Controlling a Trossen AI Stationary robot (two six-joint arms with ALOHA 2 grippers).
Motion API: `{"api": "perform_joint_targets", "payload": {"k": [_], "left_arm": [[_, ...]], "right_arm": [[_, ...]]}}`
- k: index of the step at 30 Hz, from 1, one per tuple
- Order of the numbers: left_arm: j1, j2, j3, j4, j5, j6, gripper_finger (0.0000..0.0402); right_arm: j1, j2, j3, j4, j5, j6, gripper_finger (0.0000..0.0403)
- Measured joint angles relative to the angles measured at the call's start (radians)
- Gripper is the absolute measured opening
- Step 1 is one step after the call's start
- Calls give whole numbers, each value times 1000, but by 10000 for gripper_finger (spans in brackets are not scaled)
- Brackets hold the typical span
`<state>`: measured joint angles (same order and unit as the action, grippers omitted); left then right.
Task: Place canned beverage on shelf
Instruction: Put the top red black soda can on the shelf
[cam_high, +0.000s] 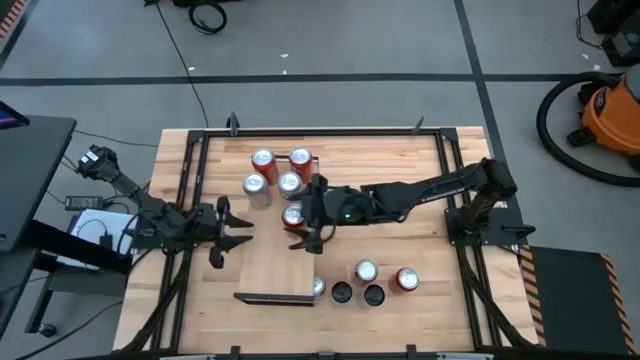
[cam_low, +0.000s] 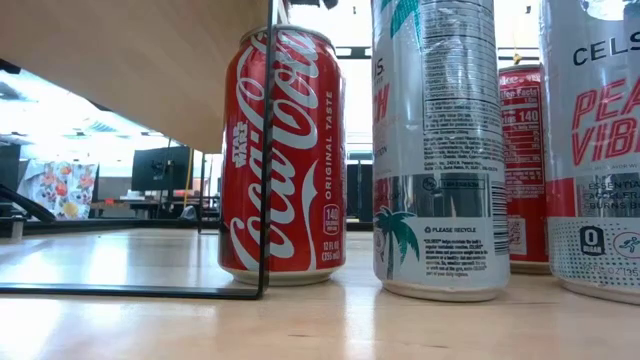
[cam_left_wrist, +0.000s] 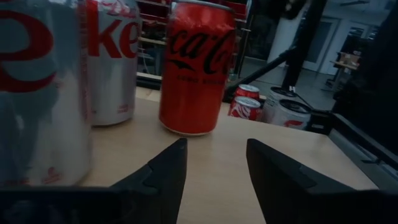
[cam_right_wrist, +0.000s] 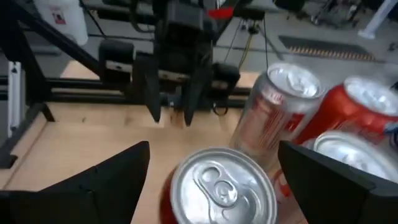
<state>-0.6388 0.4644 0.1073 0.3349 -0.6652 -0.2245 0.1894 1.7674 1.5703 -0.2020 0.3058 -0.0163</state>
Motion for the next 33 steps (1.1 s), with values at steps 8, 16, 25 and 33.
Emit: {"api": "perform_joint_targets", "payload": {"k": [8,16,25,33], "left_arm": [[0,0,0,1,11,2,178],[0,0,0,8,13,2,178],[0,0,0,13,13,2,178],[1,0,0,13,5,63,178]], "right_arm": [[74,-64,0,-215,116,63,364],[113,-53,-88,-204,153,118,344],[85,-51,-324,155,130,144,273],[51,-51,-414,380,64,130,218]]}}
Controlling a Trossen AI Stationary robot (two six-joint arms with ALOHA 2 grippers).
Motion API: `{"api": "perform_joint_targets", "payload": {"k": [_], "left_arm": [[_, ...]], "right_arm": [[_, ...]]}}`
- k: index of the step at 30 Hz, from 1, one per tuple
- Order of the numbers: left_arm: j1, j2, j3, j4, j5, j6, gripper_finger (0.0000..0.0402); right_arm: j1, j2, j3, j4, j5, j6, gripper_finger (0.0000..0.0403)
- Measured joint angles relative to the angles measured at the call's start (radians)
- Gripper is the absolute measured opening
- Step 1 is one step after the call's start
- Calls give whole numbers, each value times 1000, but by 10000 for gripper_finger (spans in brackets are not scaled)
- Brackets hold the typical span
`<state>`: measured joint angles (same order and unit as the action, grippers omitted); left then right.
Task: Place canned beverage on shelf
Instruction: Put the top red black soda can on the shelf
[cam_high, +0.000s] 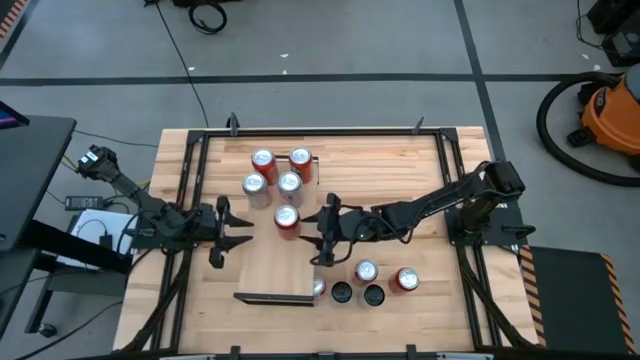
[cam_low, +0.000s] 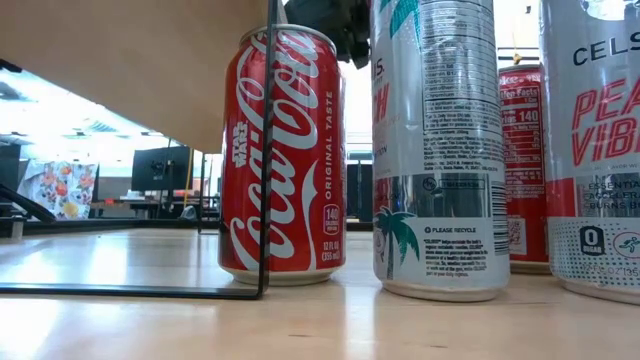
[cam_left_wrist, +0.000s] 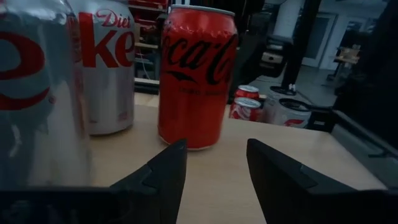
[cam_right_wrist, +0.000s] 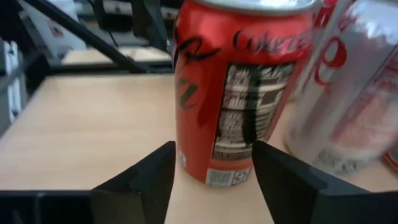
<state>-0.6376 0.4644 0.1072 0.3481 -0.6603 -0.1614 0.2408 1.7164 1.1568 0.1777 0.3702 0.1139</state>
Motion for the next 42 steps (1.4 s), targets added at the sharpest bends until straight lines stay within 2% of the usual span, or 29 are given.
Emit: {"api": "perform_joint_targets", "payload": {"k": [5,10,16,24,35,42], "left_arm": [[0,0,0,-2,-56,68,178],[-1,0,76,-124,-101,96,178],[-1,1,188,-385,-135,12,178],[-1,1,270,-651,-129,-134,178],[-1,1,274,-650,-94,-116,178],[-1,1,274,-646,-93,-114,178]], "right_arm": [[-18,0,-22,77,-41,-3,202],[-29,0,-36,117,-70,-4,201],[-34,60,-40,230,-105,-10,201],[-33,98,-40,271,-99,-3,201],[-40,101,-40,365,-115,-13,201],[-30,208,31,387,-102,-35,201]]}}
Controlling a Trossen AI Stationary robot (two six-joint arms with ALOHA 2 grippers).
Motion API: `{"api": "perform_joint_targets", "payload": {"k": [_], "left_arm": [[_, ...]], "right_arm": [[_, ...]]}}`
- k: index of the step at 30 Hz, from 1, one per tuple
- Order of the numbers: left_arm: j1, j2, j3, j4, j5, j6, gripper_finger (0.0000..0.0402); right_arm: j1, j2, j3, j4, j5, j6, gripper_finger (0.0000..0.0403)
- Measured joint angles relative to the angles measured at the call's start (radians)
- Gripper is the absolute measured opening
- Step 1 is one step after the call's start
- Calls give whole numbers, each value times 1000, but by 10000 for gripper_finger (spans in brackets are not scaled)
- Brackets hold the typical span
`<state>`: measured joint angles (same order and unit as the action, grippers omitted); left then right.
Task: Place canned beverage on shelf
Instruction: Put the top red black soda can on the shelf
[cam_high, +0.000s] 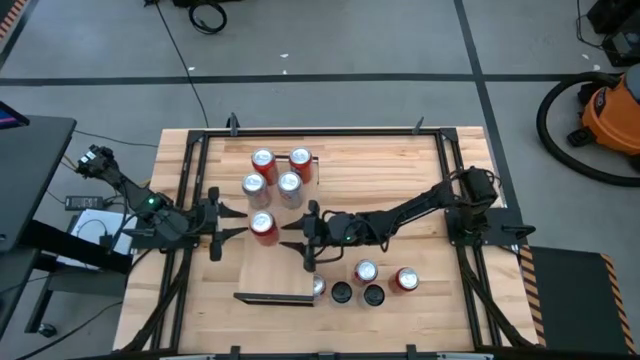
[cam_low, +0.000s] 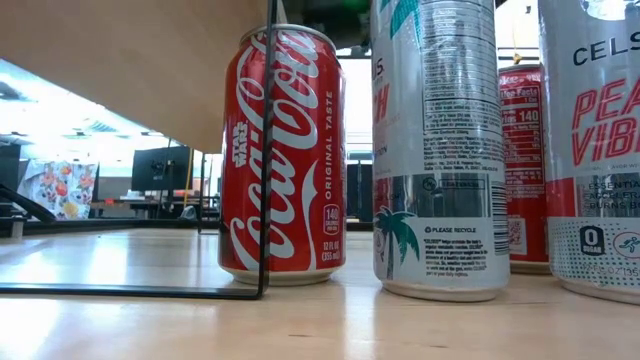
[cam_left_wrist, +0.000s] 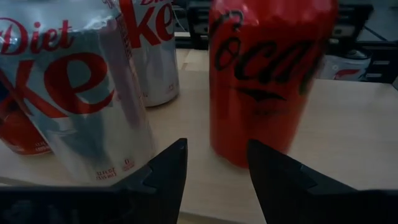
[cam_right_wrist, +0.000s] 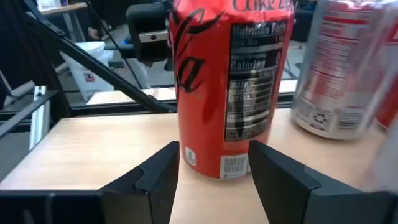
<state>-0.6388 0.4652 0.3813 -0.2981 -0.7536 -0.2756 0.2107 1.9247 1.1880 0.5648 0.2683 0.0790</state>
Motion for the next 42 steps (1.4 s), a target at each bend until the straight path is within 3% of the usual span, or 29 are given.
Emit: {"api": "perform_joint_targets", "payload": {"k": [10,17,23,33,42], "left_arm": [[0,0,0,-20,61,-11,178],[0,0,0,-22,246,-2,178],[0,32,0,59,321,-27,178],[0,229,0,164,325,-82,178],[0,253,0,191,267,-97,178]], "right_arm": [[19,56,71,-33,-13,-4,201],[30,56,71,-23,-110,-13,201],[24,56,71,-18,-140,-21,201],[20,55,71,-4,-143,-55,201],[-13,55,71,3,-143,-56,201]]}}
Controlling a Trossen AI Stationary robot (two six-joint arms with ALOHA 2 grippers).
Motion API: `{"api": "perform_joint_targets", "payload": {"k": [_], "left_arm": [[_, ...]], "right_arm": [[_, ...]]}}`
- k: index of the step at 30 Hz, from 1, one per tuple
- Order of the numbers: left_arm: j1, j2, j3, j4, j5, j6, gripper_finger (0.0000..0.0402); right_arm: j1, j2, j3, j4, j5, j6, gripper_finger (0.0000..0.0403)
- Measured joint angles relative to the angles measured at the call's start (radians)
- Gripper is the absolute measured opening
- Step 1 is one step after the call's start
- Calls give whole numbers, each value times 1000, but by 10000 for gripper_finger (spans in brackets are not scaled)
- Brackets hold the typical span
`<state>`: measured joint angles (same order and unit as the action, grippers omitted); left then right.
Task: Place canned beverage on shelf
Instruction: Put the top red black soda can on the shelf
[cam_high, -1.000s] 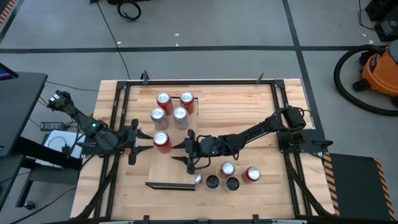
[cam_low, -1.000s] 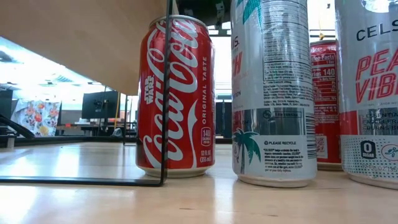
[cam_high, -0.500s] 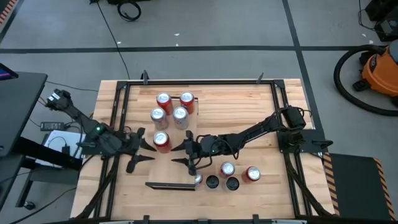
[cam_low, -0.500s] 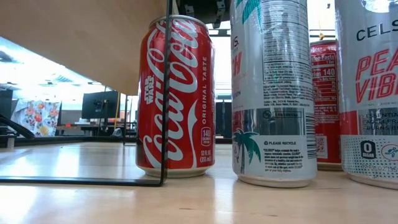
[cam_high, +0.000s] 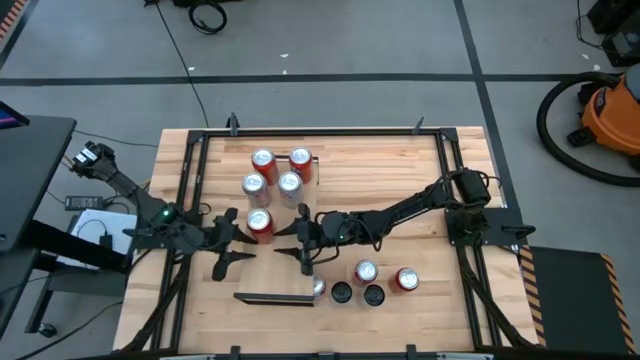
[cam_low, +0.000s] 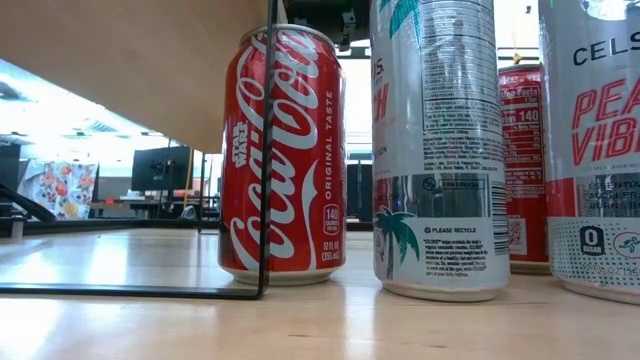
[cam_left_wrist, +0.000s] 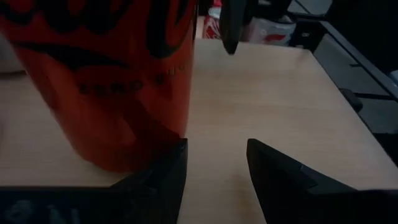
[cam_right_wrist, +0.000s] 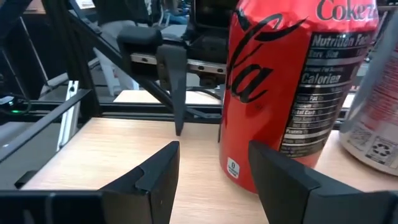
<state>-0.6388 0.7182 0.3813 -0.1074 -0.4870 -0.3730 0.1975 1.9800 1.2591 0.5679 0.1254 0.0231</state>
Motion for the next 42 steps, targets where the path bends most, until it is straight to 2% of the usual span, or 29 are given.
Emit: {"api": "perform_joint_targets", "payload": {"k": [5,18,25,31,36,42], "left_arm": [[0,0,0,-1,-71,13,178],[1,-7,2,-14,-145,91,178],[-17,-34,121,-291,-132,7,178],[-63,-34,209,-503,-166,-103,178],[-60,-33,227,-628,-281,-209,178],[-18,-32,227,-684,-422,-265,178]], "right_arm": [[-21,0,0,1,-14,0,200],[-49,-1,0,16,-16,9,200],[-20,-44,0,-61,-10,1,200],[9,-119,0,-238,105,0,200],[35,-170,0,-374,178,0,200],[61,-198,0,-477,299,9,200]]}}
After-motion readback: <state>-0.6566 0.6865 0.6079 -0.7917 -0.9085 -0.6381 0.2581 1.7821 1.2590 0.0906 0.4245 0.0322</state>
